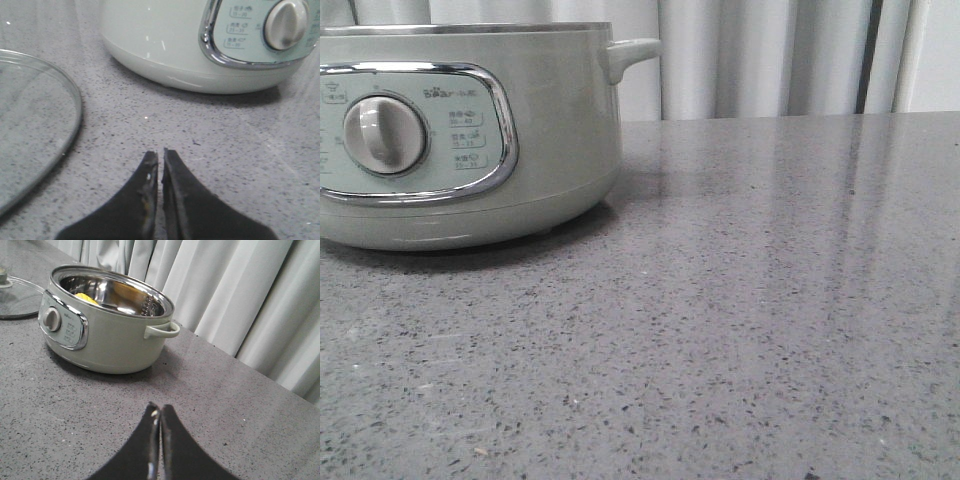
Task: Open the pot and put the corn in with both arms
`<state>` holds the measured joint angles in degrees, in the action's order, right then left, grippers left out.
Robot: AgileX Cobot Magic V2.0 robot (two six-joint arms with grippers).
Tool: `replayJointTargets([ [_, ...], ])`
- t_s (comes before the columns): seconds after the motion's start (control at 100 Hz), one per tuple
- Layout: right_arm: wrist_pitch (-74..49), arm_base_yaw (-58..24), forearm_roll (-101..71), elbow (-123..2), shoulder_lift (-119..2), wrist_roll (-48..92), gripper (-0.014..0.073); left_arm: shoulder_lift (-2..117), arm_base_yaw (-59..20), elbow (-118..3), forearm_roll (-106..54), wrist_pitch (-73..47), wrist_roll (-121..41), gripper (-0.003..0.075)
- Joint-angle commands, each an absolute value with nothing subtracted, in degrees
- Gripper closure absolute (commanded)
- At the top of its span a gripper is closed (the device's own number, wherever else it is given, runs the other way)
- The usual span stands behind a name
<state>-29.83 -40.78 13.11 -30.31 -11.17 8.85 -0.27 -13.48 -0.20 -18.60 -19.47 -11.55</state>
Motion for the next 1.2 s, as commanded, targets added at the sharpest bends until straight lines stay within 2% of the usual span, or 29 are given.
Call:
replayJointTargets([
  [0.0,-25.5,-40.8,14.4,-31.7,-11.8,8.8,0.0636,-2.0,-12.8,1.3,-13.7,-16.0,-10.1,0.0733],
  [0.14,-25.5,-40.8,14.4,-31.7,-11.8,8.8,0.0636,-2.0,-12.2,1.3,-9.8,-15.6,-10.1,0.0733],
  [0.9,-25.5,-40.5,14.4,-31.3,-11.6,8.8,0.0636,-2.0,-12.0,1.3,-9.8,-15.6,-10.1,0.0733],
  [1.07,-23.6,-33.4,14.6,-25.5,-10.8,8.8,0.0636,-2.0,-12.0,1.3,-9.9,-15.6,-10.1,0.0733],
  [1.19,-15.0,-23.0,14.3,-18.1,-8.6,8.8,0.0636,-2.0,-12.0,1.3,-9.9,-15.6,-10.1,0.0733],
])
